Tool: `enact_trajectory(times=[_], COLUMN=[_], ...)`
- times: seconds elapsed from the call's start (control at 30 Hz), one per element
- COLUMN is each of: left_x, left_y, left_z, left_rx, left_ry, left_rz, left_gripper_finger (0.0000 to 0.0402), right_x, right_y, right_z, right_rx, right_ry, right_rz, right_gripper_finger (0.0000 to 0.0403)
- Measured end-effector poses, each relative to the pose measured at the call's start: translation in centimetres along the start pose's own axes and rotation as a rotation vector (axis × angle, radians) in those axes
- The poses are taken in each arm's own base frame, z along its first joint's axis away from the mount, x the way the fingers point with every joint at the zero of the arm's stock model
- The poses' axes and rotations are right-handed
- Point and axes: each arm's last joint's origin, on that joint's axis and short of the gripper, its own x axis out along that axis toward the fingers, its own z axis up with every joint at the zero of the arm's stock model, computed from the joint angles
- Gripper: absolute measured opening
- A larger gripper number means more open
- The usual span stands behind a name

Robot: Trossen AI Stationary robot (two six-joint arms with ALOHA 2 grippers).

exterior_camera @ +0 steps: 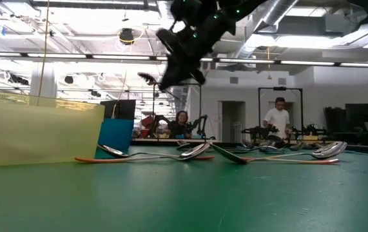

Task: Sort silverware by color (type)
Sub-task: Put the black spoon into the dark blue bin

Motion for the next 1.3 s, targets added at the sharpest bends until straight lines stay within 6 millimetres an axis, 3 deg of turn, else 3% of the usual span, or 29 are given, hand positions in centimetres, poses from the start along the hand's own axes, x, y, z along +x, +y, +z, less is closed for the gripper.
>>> enact_trajectory(times=[0.3, 0.57, 0.8, 1.0, 1.3], left_x=[-2.9, -9.0, -13.0, -13.6, -14.1], left_y=[-0.6, -1.7, -2.4, -2.5, -2.9], left_z=[0.6, 1.5, 1.1, 0.8, 0.6], left_rx=[0.010, 0.096, 0.076, 0.057, 0.116], left_ry=[-0.121, -0.391, -0.507, -0.510, -0.522], left_rz=[-0.002, 0.024, 0.069, 0.064, -0.031], left_gripper_finger=[0.0000, 0.0000, 0.0000, 0.0000, 0.0000], right_x=[-0.7, -1.8, 2.3, 5.0, 11.5], right_y=[1.5, 1.8, 1.3, 1.0, 0.5], right_z=[3.4, 5.4, 5.8, 7.5, 7.8], right_rx=[-0.108, -0.136, -0.125, -0.165, -0.153], right_ry=[-0.386, -0.609, -0.707, -0.715, -0.559], right_rz=[0.085, 0.136, 0.198, 0.259, 0.326], right_gripper_finger=[0.0005, 0.0005, 0.0005, 0.0005, 0.0005])
